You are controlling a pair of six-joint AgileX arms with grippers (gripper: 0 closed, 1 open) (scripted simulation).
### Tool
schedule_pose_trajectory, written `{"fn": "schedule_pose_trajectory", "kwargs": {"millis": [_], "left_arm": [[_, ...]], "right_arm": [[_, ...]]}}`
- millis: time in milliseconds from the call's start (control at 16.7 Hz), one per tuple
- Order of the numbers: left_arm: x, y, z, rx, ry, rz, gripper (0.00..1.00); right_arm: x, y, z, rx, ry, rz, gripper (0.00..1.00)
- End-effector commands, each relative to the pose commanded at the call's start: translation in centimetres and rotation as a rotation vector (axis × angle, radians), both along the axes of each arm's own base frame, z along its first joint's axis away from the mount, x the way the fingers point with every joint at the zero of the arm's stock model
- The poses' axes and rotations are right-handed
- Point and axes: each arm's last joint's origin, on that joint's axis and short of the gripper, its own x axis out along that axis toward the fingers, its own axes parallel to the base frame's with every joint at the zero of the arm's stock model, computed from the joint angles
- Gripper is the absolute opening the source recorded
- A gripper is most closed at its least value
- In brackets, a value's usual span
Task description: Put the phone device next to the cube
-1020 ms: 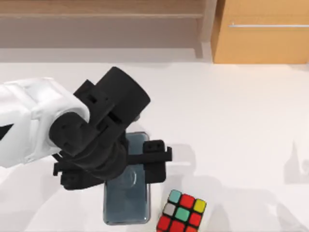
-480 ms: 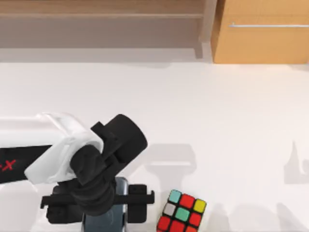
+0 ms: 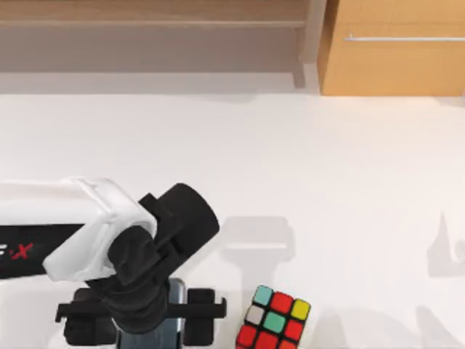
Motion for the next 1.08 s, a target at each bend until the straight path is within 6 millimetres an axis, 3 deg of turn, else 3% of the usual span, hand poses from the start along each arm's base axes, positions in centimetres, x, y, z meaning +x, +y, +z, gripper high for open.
{"fn": "schedule_pose_trajectory", "kwargs": {"millis": [720,1080], "left_arm": [[0.00,0.00,0.00,0.000,0.000,0.000,0.98],[0.00,0.00,0.00,0.000,0.000,0.000,1.00]], "right_arm": [[0.00,0.00,0.00,0.000,0.000,0.000,1.00],[0.00,0.00,0.00,0.000,0.000,0.000,1.00]]}}
